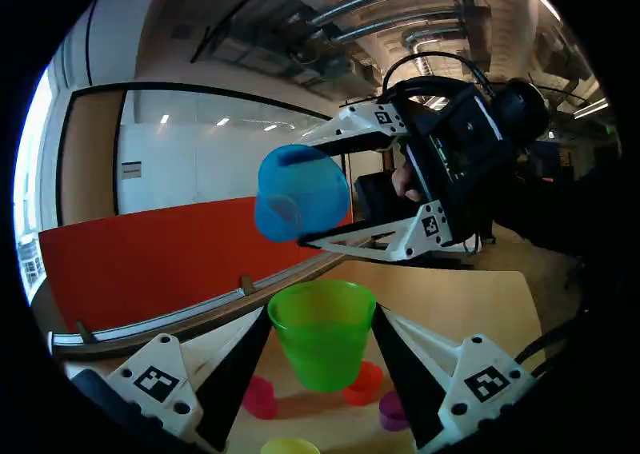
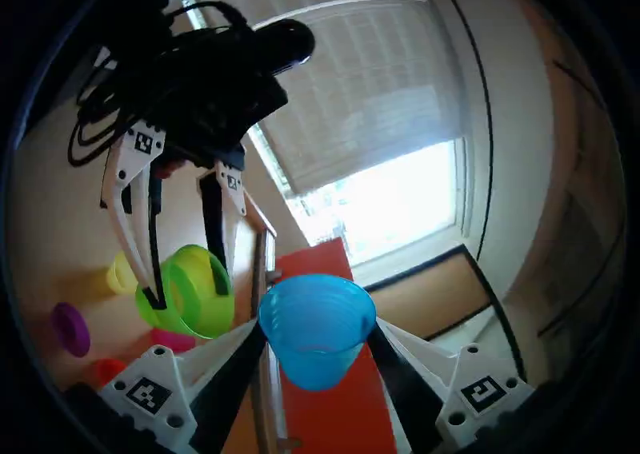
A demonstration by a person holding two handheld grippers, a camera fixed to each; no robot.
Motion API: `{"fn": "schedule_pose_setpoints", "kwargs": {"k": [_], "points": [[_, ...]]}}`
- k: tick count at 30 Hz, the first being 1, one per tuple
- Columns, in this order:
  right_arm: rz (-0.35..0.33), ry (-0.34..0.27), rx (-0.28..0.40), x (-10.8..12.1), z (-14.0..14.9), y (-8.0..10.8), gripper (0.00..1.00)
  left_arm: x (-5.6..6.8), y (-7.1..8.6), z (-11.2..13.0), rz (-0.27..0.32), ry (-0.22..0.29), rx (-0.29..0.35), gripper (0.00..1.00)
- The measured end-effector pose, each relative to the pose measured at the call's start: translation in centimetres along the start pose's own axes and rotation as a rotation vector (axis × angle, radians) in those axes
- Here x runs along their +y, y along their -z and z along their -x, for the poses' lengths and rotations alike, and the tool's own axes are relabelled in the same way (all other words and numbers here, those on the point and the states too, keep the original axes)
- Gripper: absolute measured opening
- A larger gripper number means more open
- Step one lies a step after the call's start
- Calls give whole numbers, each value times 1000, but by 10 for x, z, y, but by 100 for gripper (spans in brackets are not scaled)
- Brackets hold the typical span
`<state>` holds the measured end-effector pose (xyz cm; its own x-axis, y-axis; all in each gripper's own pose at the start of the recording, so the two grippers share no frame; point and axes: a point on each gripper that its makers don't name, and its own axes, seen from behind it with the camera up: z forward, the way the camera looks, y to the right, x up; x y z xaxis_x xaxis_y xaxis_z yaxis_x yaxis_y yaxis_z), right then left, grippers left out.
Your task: Pour water
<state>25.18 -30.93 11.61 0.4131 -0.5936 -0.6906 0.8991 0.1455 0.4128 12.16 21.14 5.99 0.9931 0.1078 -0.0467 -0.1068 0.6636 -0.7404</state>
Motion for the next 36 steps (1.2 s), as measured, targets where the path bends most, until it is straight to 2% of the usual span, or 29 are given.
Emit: {"fn": "schedule_pose_setpoints", "kwargs": {"k": [4, 7, 17, 28, 36], "points": [[14, -149, 29, -1, -5, 4, 90, 0, 1, 0, -1, -2, 0, 88], [17, -236, 50, -1, -8, 7, 90, 0, 1, 0, 0, -2, -2, 88], [4, -466, 47, -4, -4, 13, 89, -2, 3, -2, -4, -5, -10, 88], [-30, -738, -50, -15, 24, 13, 90, -3, 5, 0, -7, -8, -18, 88], [-62, -889, -99, -21, 33, 14, 90, -4, 5, 1, -6, -7, -24, 88]]}}
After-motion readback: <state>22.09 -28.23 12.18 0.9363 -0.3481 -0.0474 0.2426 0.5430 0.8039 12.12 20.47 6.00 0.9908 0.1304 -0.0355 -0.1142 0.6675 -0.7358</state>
